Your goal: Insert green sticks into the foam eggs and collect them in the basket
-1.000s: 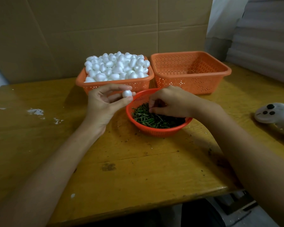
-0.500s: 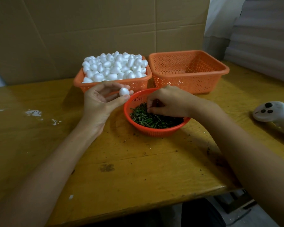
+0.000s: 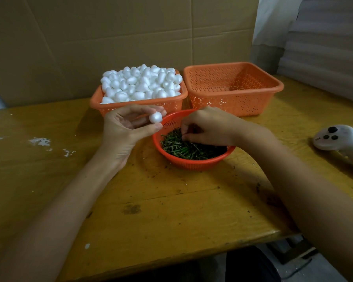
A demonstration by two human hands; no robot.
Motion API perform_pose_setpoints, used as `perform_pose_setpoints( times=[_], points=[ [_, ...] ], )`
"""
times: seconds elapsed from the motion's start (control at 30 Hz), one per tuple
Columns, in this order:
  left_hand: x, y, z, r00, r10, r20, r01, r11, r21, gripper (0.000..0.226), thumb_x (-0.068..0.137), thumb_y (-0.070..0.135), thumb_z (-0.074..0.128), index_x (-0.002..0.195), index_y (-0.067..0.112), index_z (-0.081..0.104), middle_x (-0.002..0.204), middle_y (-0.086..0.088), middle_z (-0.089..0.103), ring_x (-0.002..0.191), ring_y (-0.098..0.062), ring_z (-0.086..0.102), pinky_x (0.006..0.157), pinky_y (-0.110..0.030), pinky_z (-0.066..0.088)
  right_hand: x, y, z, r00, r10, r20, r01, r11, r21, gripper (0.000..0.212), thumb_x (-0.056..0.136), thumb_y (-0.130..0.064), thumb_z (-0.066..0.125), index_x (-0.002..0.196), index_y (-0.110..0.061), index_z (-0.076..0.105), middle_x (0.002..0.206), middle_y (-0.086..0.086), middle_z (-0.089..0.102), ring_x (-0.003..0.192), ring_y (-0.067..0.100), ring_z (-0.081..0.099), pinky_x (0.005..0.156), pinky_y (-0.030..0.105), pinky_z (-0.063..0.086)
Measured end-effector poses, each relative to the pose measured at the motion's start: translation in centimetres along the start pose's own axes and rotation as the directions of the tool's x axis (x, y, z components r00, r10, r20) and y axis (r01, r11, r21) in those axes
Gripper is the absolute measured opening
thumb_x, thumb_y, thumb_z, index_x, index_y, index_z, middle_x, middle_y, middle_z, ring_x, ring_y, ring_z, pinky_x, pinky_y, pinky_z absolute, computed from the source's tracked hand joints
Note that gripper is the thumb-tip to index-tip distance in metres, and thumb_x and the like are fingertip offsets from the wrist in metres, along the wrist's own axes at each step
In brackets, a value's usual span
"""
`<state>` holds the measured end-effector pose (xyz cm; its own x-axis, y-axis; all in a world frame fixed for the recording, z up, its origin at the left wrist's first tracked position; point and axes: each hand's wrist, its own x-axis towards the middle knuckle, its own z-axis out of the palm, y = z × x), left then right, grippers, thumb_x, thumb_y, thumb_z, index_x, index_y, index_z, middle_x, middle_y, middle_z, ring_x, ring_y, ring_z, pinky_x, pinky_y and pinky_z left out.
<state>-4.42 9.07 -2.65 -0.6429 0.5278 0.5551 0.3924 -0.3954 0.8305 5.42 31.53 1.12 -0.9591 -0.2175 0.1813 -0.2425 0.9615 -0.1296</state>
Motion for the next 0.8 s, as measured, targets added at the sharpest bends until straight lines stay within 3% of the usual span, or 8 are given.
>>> perform_pose_setpoints(
  times=[0.53,0.8],
  points=[
    [-0.04,0.14,-0.01,0.999,0.049,-0.010,-0.046,0.986,0.163,0.034,0.077,-0.010,0.085,0.108,-0.001,0.074,0.114,-0.011,0.079,0.110,-0.031,0.076,0.093,-0.034,0.062,0.04,-0.01,0.07,1.000,0.009,0.002,-0.009,1.000,0.002,0.010,0.096,-0.032,0.069,0.105,-0.030,0.074,0.104,-0.014,0.074,0.101,0.011,0.066,0.093,0.039,0.051],
    [-0.08,0.22,0.05,0.999,0.037,-0.030,-0.031,0.981,0.192,0.032,0.077,-0.007,0.086,0.104,0.007,0.077,0.113,-0.009,0.080,0.109,-0.031,0.076,0.095,-0.039,0.062,0.02,-0.02,0.06,1.000,0.004,-0.004,-0.004,1.000,-0.004,0.010,0.096,-0.032,0.069,0.104,-0.029,0.074,0.104,-0.013,0.074,0.101,0.012,0.066,0.093,0.039,0.050]
  ],
)
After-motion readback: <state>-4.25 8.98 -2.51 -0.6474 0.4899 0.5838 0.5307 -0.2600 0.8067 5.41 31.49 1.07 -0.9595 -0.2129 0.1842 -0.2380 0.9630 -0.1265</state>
